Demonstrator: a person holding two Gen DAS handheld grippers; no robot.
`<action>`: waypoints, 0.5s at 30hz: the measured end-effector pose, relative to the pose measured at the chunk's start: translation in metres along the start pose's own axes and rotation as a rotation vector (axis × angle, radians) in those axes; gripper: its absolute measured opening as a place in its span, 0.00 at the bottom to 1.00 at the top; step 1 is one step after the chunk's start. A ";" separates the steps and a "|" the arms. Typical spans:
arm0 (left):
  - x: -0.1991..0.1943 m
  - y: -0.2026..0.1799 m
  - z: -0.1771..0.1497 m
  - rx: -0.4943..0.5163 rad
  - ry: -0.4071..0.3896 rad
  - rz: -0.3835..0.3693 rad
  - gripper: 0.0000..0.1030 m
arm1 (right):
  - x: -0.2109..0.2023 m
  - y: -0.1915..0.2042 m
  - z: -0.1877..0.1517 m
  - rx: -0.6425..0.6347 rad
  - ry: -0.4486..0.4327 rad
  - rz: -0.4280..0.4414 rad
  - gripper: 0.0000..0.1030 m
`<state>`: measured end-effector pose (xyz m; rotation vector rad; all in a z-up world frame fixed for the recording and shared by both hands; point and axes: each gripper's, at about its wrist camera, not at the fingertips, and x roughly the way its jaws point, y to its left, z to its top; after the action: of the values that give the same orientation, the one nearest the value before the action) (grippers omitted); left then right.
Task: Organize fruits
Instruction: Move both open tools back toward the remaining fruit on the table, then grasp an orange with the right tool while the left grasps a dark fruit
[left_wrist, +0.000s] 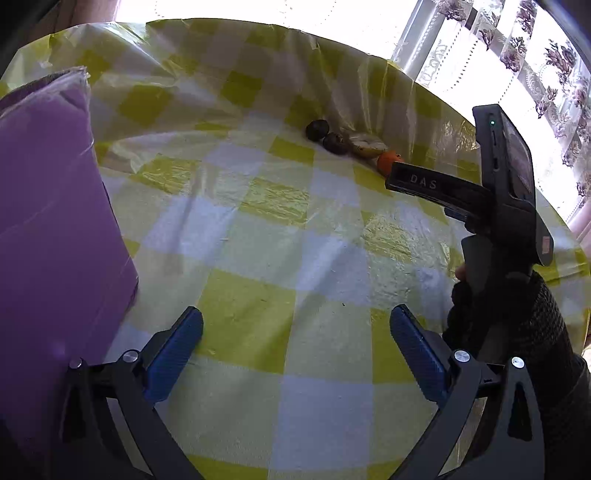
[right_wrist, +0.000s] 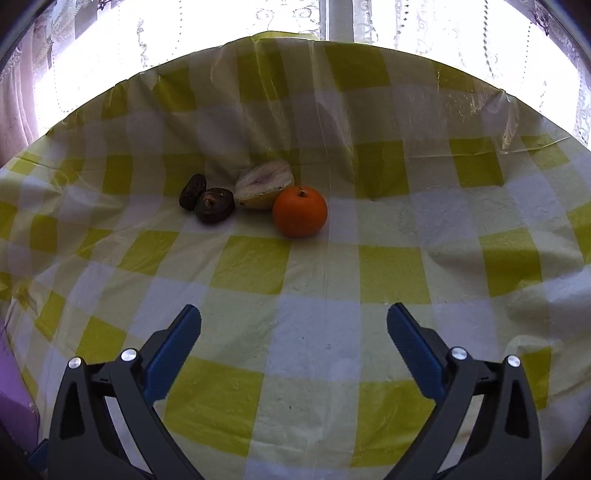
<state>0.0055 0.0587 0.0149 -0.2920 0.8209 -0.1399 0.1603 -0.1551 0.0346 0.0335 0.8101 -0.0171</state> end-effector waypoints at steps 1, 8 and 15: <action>-0.001 0.001 0.000 -0.005 -0.003 -0.004 0.95 | 0.007 -0.001 0.007 0.005 0.005 0.001 0.98; -0.002 -0.001 0.000 0.002 -0.004 -0.013 0.95 | 0.051 0.000 0.048 -0.010 0.034 -0.015 0.93; -0.004 -0.004 0.000 0.015 -0.016 -0.015 0.95 | 0.078 0.002 0.067 -0.013 0.096 0.008 0.55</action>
<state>0.0025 0.0560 0.0190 -0.2848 0.8016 -0.1573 0.2626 -0.1556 0.0239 0.0252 0.9058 -0.0028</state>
